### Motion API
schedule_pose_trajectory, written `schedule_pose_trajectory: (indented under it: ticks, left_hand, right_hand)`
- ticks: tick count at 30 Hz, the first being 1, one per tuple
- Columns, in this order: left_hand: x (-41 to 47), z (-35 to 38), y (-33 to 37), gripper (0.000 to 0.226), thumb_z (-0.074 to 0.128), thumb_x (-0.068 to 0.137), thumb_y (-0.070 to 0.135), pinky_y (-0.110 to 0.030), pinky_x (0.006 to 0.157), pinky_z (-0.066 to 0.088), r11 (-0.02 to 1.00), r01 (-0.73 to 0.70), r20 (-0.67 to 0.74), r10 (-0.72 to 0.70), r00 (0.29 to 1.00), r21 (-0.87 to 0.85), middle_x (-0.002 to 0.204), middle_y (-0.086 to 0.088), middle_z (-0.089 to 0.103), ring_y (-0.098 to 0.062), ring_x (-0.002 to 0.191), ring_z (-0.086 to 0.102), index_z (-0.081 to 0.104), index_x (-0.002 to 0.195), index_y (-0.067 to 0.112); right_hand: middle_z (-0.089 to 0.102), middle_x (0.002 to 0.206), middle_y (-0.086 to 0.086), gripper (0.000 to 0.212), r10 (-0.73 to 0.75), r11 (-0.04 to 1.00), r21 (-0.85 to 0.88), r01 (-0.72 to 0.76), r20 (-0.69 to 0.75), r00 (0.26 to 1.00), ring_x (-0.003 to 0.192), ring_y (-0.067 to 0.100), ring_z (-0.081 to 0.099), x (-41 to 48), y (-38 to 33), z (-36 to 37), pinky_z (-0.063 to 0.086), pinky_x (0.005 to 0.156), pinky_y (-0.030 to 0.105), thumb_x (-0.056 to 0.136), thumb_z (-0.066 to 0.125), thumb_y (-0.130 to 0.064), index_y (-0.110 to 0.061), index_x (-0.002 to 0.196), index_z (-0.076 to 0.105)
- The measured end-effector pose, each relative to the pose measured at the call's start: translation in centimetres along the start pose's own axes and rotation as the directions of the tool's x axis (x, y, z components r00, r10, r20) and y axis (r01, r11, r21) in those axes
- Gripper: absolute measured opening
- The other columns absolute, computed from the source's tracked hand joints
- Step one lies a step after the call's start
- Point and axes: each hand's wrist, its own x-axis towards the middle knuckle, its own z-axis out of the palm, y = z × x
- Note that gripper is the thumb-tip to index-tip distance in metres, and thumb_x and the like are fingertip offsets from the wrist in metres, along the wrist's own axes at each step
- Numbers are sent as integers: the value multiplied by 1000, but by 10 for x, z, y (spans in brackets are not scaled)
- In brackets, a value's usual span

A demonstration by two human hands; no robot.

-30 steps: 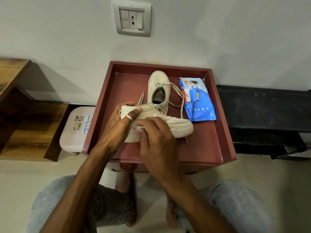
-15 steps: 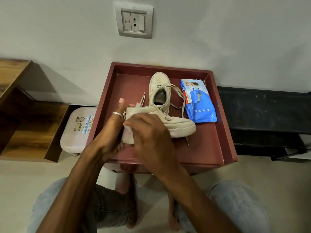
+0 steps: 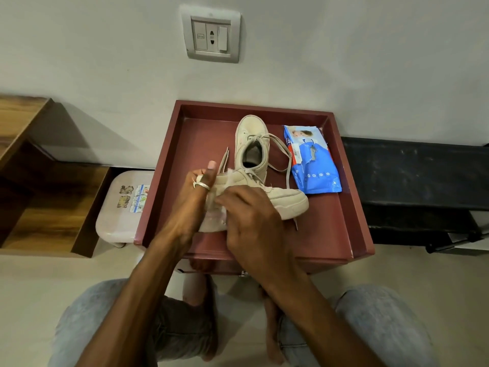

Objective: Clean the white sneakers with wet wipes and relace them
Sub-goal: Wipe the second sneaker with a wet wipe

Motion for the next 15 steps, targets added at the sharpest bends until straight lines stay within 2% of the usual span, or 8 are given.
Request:
schedule_pose_trajectory:
  ticks: [3,6,9,11,15]
  left_hand:
    - [-1,3,0,64,65,72,80,-57,91,58,999,-19,-87,22,996,29,104,2,76,-27,102,73,61,111,29]
    - [2,2,-1,57,68,70,80,-59,93,57,1000,6,-94,-5,996,11,106,1,76,-29,104,73,62,103,34]
    - [5,3,-3,55,64,69,80,-58,96,56,1000,2,-115,1,993,21,109,0,75,-28,105,72,62,101,35]
    - [7,3,-5,53,65,68,80,-59,95,56,1000,-3,-129,3,992,7,107,-2,75,-30,104,72,63,97,36]
    - [11,0,-9,48,68,72,75,-60,89,58,999,11,-150,-18,988,-47,103,-3,78,-30,98,75,65,98,35]
  right_hand:
    - [67,102,4,28,-23,1000,-18,23,43,999,94,22,58,0,11,-4,50,79,31,86,49,-6,-7,103,71]
    - [69,99,4,30,112,988,-106,-111,4,994,90,21,63,-2,50,-20,53,76,30,78,61,9,-9,99,73]
    - [72,97,4,26,211,974,-74,-215,-56,976,88,17,67,-3,71,-29,57,79,32,82,63,6,-9,99,75]
    - [71,99,4,22,170,985,-25,-172,-67,983,89,17,66,-1,58,-22,56,81,35,84,63,2,-9,100,75]
    - [68,103,4,23,60,998,4,-60,18,998,95,22,62,-3,21,-3,52,83,33,84,65,1,-8,104,74]
